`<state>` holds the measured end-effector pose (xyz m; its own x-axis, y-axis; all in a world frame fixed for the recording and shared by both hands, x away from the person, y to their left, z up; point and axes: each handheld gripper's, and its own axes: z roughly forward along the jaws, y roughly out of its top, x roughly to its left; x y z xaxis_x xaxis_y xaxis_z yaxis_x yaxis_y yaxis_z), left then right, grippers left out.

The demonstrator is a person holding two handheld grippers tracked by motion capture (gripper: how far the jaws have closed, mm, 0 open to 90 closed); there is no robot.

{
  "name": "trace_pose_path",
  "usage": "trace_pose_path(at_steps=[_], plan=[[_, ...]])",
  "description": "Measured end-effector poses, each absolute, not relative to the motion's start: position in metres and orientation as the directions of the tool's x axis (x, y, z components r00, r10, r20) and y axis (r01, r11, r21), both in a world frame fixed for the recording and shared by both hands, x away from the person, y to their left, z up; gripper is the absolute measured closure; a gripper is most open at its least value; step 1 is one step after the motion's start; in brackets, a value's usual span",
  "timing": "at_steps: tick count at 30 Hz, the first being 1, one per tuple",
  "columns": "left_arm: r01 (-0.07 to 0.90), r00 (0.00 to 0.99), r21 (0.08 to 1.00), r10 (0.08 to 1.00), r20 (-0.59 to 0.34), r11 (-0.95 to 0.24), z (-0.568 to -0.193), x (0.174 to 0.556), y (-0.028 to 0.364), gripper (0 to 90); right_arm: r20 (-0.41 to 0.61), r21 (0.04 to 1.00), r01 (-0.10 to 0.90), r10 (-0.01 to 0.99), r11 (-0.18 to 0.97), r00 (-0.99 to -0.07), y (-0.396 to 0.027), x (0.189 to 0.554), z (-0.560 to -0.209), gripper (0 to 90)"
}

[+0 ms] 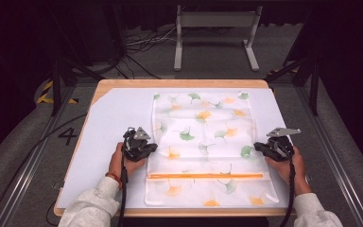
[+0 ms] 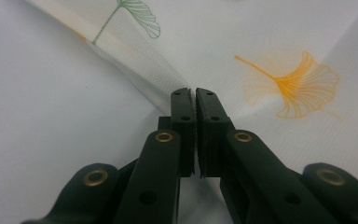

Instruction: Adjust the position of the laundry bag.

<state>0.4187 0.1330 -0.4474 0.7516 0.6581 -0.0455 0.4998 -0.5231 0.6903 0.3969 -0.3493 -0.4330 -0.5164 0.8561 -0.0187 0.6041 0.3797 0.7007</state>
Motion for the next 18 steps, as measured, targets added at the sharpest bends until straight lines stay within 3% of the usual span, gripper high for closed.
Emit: trace_pose_path(at_steps=[18], plan=[[0.505, 0.754, 0.690, 0.655, -0.060, -0.519, -0.446, 0.416, 0.147, 86.8, -0.043, 0.695, 0.578, 0.826, 0.429, -0.562, -0.338, 0.395, -0.430, 88.0]])
